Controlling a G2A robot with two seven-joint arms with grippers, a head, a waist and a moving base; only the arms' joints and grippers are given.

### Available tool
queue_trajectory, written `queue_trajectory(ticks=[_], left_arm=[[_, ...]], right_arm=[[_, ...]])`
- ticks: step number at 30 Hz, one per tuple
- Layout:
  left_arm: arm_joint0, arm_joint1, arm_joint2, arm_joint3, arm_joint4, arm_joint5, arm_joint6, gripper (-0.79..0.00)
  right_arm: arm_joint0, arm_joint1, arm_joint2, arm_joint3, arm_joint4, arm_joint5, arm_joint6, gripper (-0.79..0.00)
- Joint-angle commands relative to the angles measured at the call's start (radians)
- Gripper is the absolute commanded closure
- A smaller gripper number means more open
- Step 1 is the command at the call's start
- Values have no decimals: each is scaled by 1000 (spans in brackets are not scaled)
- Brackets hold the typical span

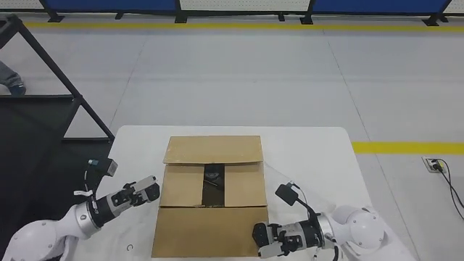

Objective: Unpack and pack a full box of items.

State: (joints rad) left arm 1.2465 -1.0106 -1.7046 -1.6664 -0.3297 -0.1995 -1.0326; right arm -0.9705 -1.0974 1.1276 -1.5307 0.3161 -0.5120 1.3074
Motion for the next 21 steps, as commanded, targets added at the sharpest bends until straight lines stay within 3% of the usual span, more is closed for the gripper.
queue_trajectory(ticks=[1, 6, 21], left_arm=[[37, 1, -17, -30, -11, -22, 16, -785], [83, 2, -49, -65, -34, -51, 44, -785], [83, 2, -49, -65, -34, -51, 44, -785]], right_arm=[[2, 0, -6, 9, 4, 0, -2, -785], [14, -2, -25, 35, 7, 2, -9, -785], [22, -4, -38, 53, 8, 25, -54, -785]])
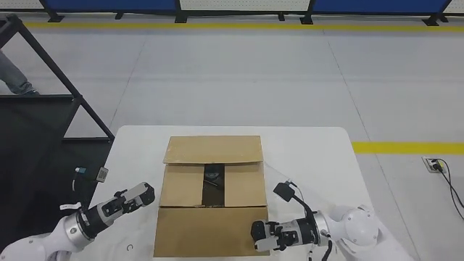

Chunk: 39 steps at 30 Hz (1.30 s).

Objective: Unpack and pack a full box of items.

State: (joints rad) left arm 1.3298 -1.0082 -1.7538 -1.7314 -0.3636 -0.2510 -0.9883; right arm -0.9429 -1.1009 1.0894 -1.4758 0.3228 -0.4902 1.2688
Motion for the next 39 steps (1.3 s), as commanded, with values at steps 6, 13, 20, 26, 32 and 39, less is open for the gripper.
queue_trajectory(ticks=[6, 13, 20, 26, 32, 39], left_arm=[[0, 0, 0, 0, 0, 0, 0, -785], [0, 0, 0, 0, 0, 0, 0, -785], [0, 0, 0, 0, 0, 0, 0, -785], [0, 0, 0, 0, 0, 0, 0, -785], [0, 0, 0, 0, 0, 0, 0, -785], [0, 0, 0, 0, 0, 0, 0, -785]], right_arm=[[-19, 3, -3, -11, -6, 15, -32, -785], [0, 2, -27, 16, -25, 40, -16, -785], [31, -4, -59, 61, -23, 45, -5, -785], [50, -7, -75, 84, -18, 39, 0, -785], [63, -8, -85, 91, -20, 39, 5, -785], [70, -8, -90, 93, -19, 40, 7, -785]])
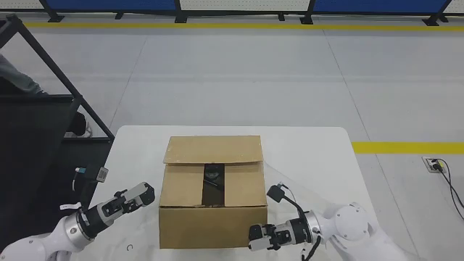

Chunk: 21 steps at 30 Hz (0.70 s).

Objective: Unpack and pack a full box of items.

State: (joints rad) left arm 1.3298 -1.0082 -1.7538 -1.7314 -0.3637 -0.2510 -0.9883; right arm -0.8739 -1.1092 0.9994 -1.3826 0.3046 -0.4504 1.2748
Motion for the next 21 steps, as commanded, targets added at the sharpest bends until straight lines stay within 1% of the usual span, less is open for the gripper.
queue_trajectory(ticks=[1, 12, 21], left_arm=[[0, 0, 0, 0, 0, 0, 0, -785], [0, 0, 0, 0, 0, 0, 0, -785], [0, 0, 0, 0, 0, 0, 0, -785]], right_arm=[[2, 0, -1, 0, -1, 1, 0, -785], [-3, 7, 24, -29, 3, -11, -29, -785], [-30, 24, 87, -140, 26, -26, -35, -785]])
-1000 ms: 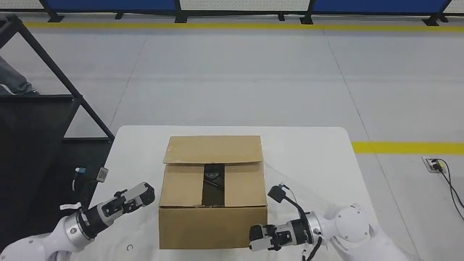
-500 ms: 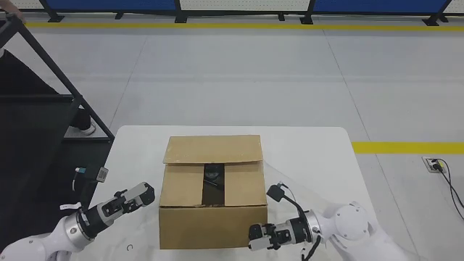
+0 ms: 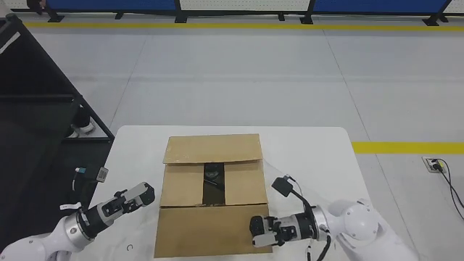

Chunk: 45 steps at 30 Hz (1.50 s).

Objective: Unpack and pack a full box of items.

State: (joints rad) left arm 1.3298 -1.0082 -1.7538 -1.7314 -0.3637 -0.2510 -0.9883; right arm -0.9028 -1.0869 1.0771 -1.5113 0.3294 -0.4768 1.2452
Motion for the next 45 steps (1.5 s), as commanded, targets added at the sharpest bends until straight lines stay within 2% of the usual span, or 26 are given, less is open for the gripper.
queue_trajectory(ticks=[1, 7, 18, 20, 25, 31, 41, 45], left_arm=[[0, 0, 0, 0, 0, 0, 0, -785], [0, 0, 0, 0, 0, 0, 0, -785], [0, 0, 0, 0, 0, 0, 0, -785], [0, -1, 2, -8, -9, 5, 28, -785], [-17, -5, -20, -3, -95, -2, 117, -785], [-22, -9, -57, 25, -236, -15, 174, -785], [-22, -9, -57, 25, -236, -15, 174, -785], [-26, -12, -49, 20, -257, 13, 227, -785]], right_arm=[[0, 3, 18, -22, 0, 5, -17, -785], [15, 4, 54, -56, -3, 61, -134, -785], [12, 3, 51, -61, -1, 61, -135, -785], [4, 2, 41, -74, 1, 66, -140, -785], [41, -13, 9, -47, 10, 135, -252, -785], [83, -34, -5, 29, 72, 180, -402, -785], [81, -34, -5, 28, 74, 183, -407, -785], [104, -45, -16, 65, 72, 339, -528, -785]])
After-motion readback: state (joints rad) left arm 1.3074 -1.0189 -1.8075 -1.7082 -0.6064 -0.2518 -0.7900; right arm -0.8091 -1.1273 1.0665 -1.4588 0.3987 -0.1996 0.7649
